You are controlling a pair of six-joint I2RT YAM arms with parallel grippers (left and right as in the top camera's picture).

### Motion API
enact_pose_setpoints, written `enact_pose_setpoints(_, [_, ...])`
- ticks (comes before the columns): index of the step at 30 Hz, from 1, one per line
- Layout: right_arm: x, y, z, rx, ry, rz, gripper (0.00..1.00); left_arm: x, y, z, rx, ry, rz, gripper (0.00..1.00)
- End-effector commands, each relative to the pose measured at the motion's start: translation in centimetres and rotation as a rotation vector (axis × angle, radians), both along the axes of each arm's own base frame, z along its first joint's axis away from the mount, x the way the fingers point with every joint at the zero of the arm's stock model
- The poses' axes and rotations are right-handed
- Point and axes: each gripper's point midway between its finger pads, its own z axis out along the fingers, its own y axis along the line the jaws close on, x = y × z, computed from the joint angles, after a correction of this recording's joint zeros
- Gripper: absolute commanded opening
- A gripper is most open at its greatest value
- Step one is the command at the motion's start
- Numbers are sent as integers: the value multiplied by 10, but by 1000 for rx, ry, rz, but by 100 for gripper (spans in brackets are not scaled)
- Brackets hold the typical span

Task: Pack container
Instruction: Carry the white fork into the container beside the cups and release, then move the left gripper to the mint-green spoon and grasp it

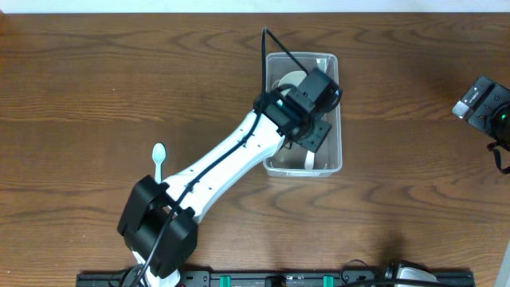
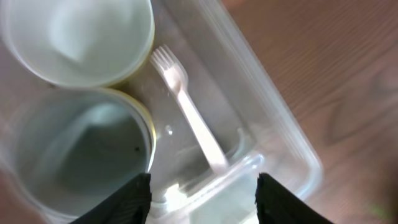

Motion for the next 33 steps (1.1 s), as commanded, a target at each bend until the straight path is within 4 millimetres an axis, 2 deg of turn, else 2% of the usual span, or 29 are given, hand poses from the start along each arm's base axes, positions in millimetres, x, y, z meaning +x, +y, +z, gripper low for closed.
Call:
enact_pose_setpoints(1, [-3, -4, 2, -4, -6, -26, 99, 0, 6, 98, -102, -127, 14, 60])
enact_pose_setpoints(3, [-3, -4, 2, -4, -6, -26, 99, -3, 28, 114, -48, -152, 52, 60])
enact_pose_setpoints(5, [-3, -4, 2, -3, -7, -26, 99, -2, 64, 121, 60, -190, 124, 60])
enact_pose_setpoints(9, [-3, -4, 2, -3, -6, -26, 99, 1, 156, 115, 335, -183, 344, 60])
enact_pose_setpoints(15, [-3, -4, 2, -3, -6, -26, 99, 5, 254, 71, 450, 38, 621, 60])
enact_pose_setpoints(18, [-3, -4, 2, -4, -6, -26, 99, 3, 293, 36, 440, 170, 756, 60])
enact_pose_setpoints(21, [-3, -4, 2, -3, -6, -26, 99, -6, 316, -9, 373, 325, 842, 56])
enact_pose_setpoints(25, [-3, -4, 2, -3, -7, -27, 99, -23, 337, -61, 335, 430, 891, 52])
enact_pose_setpoints(29, [-3, -4, 2, -4, -7, -26, 99, -36, 346, -99, 347, 449, 871, 52])
enact_pose_setpoints(33, [-3, -4, 2, -4, -6, -26, 99, -46, 348, -125, 361, 444, 841, 53])
